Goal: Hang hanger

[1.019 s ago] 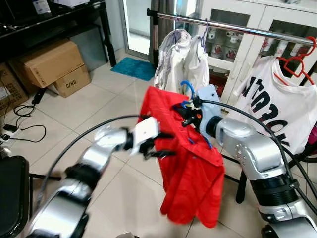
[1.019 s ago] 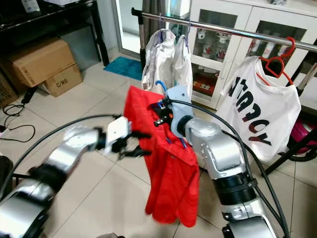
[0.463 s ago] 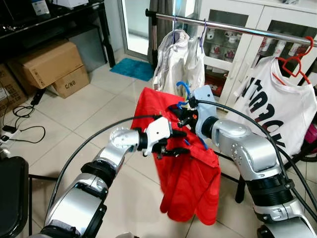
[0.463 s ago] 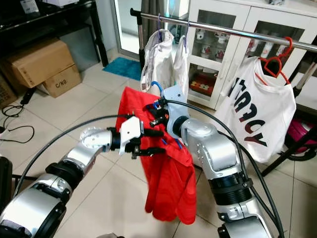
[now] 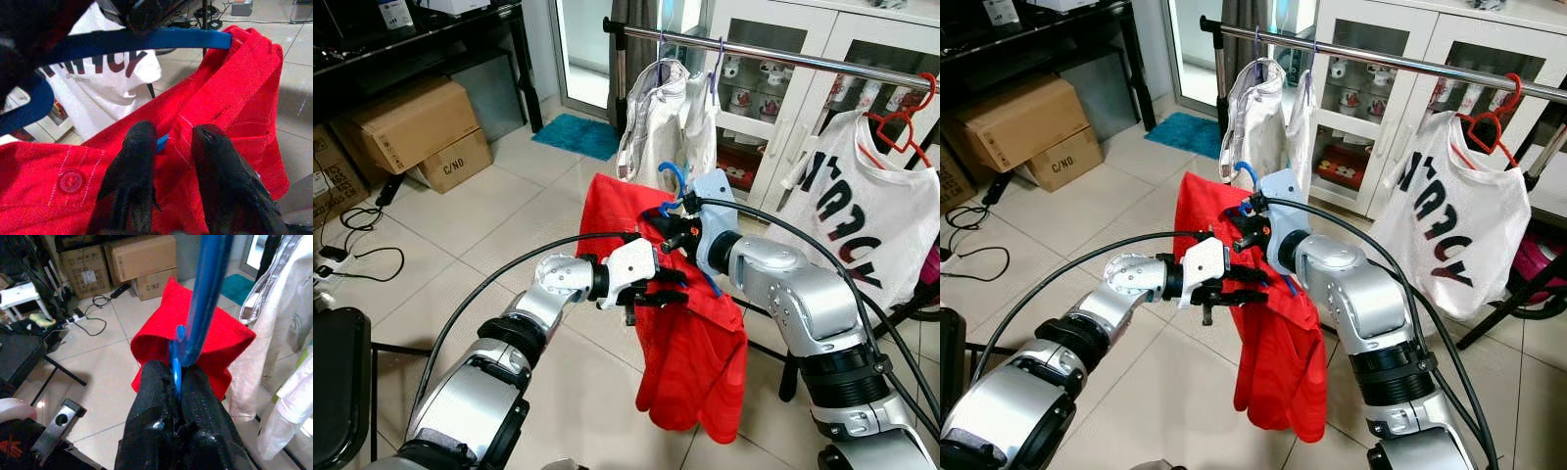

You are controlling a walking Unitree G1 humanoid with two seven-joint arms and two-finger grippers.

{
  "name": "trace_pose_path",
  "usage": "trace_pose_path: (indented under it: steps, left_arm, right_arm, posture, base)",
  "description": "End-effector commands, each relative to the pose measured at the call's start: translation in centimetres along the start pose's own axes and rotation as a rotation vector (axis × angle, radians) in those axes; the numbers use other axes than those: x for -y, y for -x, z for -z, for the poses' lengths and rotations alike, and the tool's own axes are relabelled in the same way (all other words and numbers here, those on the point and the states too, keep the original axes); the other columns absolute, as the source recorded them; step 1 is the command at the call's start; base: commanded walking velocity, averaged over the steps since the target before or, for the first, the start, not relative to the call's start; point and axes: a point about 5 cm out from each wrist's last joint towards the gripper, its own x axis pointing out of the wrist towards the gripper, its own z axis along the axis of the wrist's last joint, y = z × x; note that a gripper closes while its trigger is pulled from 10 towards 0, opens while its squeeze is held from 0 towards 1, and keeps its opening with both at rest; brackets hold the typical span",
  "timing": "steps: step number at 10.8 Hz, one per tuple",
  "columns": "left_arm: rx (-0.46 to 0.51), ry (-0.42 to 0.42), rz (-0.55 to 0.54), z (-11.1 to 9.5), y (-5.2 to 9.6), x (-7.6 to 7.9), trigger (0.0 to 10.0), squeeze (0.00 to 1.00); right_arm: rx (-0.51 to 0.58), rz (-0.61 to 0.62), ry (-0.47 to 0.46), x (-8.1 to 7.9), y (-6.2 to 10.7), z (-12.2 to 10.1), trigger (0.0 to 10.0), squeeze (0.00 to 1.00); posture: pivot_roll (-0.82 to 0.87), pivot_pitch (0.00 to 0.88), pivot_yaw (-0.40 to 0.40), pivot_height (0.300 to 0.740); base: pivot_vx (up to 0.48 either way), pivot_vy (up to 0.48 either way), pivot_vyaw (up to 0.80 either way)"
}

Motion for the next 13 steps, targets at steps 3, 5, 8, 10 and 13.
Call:
trace_pose_path:
  steps: [3,5,8,10,13]
  left_arm:
    - [0.002,-0.012,-0.019,-0.2,0.1,-0.4,0.0,0.00]
    - [0.046,0.009,-0.043,-0.6,0.1,-0.7,0.0,0.00]
    - [0.139,0.022,-0.109,-1.6,0.5,-1.5,0.0,0.00]
    - [0.221,0.027,-0.166,-2.3,1.1,-2.0,0.0,0.00]
    - [0.359,0.015,-0.218,-3.3,2.9,-1.7,0.0,0.00]
  right_arm:
    - [0.058,-0.020,0.015,-0.3,0.2,-1.7,10.0,0.00]
    - [0.053,-0.019,0.011,-0.2,0.2,-1.6,10.0,0.00]
    - [0.045,-0.011,0.005,0.0,0.3,-1.3,10.0,0.00]
    - [0.033,-0.008,0.004,0.2,0.3,-1.0,10.0,0.00]
    - [0.021,0.014,-0.001,0.6,0.2,-0.5,10.0,0.00]
  posture:
    - [-0.16,0.000,0.032,0.740]
    - [-0.16,0.000,0.034,0.740]
    - [-0.16,0.000,0.026,0.740]
    - [-0.16,0.000,0.019,0.740]
    - [-0.16,0.000,0.022,0.740]
  base:
    - [0.000,0.000,0.00]
    - [0.000,0.000,0.00]
    - [0.000,0.000,0.00]
    - [0.000,0.000,0.00]
    - [0.000,0.000,0.00]
